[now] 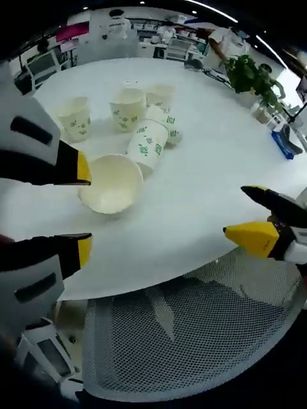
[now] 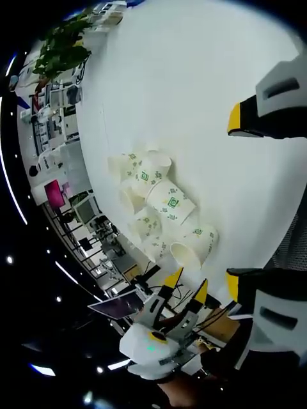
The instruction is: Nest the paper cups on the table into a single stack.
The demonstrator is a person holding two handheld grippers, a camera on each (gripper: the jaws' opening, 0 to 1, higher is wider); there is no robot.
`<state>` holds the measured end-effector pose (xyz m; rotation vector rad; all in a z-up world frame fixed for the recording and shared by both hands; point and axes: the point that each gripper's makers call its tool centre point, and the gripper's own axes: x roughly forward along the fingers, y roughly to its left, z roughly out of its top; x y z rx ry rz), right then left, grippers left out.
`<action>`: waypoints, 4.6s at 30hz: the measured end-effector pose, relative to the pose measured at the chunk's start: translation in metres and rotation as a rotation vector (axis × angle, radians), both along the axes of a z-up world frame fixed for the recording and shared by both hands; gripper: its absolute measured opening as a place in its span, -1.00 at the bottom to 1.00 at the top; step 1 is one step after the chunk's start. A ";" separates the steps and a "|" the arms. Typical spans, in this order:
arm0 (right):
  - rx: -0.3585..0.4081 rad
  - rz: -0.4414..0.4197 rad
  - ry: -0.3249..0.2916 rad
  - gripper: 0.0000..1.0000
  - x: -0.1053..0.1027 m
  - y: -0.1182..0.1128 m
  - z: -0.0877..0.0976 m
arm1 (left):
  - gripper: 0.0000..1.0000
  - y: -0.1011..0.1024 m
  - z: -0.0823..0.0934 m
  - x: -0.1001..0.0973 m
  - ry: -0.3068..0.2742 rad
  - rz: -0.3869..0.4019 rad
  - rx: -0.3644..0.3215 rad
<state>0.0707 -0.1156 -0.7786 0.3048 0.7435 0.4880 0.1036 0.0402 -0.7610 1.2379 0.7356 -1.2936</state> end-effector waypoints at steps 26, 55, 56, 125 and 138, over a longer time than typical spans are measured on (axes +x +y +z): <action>-0.017 0.016 0.028 0.71 -0.001 0.005 -0.006 | 0.16 0.104 0.012 0.143 0.002 1.058 -0.564; -0.034 -0.017 0.055 0.70 -0.004 -0.006 -0.009 | -0.28 0.081 -0.026 0.169 0.071 0.988 -0.517; -0.033 -0.015 0.052 0.70 -0.003 -0.006 -0.008 | -0.28 0.084 -0.025 0.168 0.078 0.997 -0.530; 0.199 0.193 -0.262 -0.45 0.086 0.086 0.079 | -0.28 -0.053 0.094 0.077 0.447 0.765 -0.846; 0.179 0.245 -0.311 -0.73 0.080 0.085 0.079 | -0.28 -0.039 0.096 0.068 0.540 0.798 -0.891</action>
